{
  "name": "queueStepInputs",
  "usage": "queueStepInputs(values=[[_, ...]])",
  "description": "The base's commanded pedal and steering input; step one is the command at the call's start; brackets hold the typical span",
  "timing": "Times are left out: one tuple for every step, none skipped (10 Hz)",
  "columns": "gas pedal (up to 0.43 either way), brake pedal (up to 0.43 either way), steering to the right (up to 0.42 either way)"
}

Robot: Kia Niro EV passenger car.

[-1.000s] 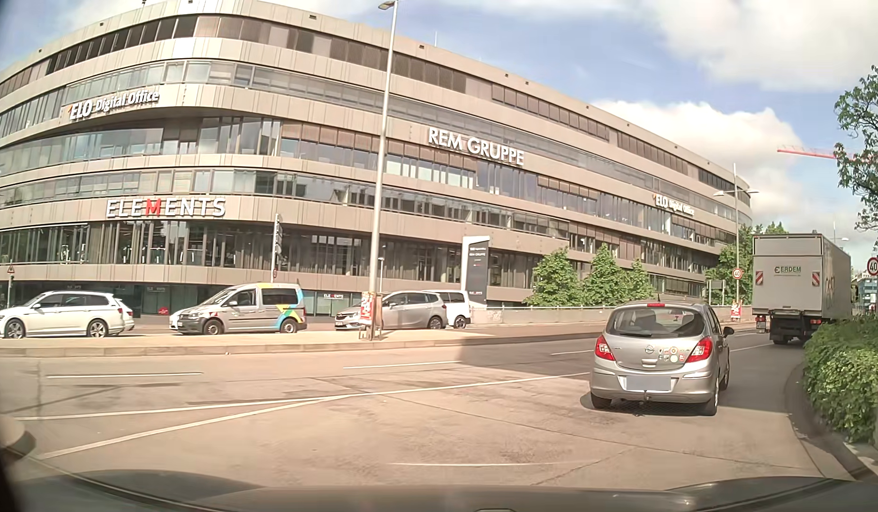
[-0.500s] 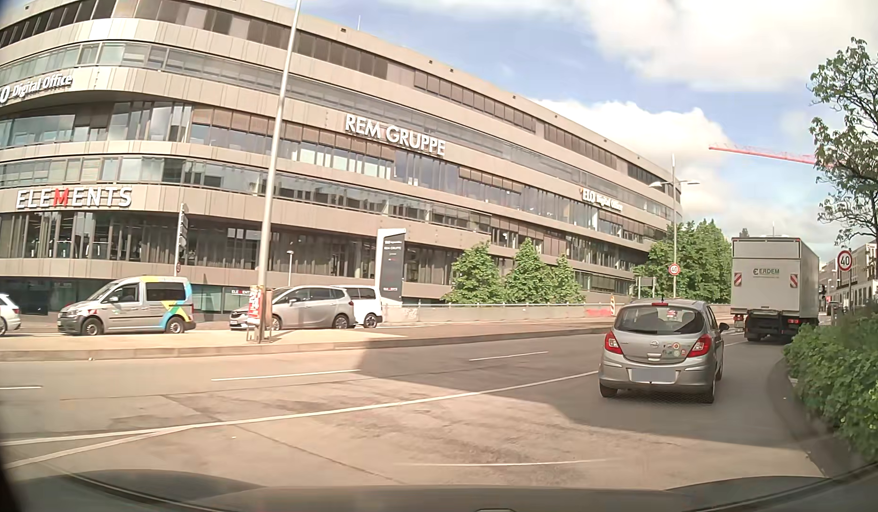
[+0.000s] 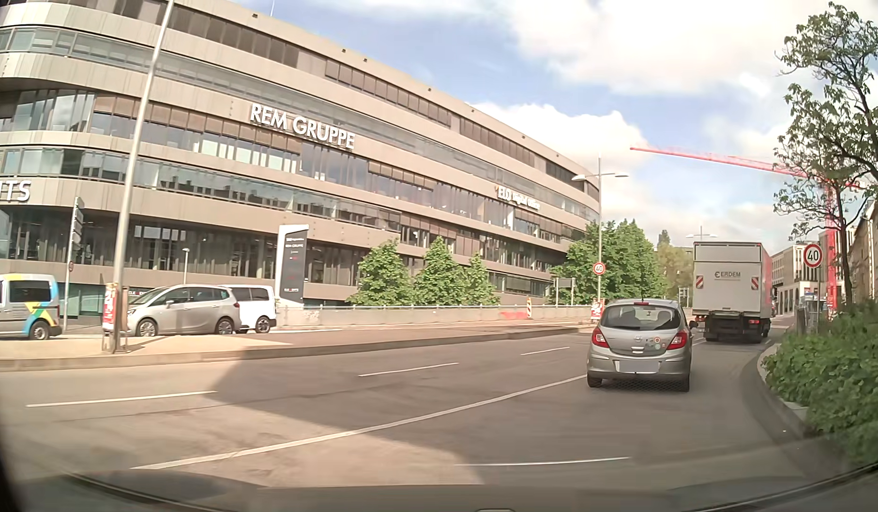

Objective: Follow the waypoints while adhering to traffic rules and regulations

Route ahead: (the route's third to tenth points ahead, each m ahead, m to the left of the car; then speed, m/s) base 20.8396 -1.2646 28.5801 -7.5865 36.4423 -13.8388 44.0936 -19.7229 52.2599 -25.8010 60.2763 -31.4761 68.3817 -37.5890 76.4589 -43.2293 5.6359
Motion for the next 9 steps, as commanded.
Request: queueStepInputs(values=[[0.197, 0.000, 0.254], [0.209, 0.000, 0.250], [0.209, 0.000, 0.245], [0.228, 0.000, 0.241], [0.248, 0.000, 0.239], [0.260, 0.000, 0.238], [0.260, 0.000, 0.238], [0.268, 0.000, 0.238], [0.287, 0.000, 0.233]])
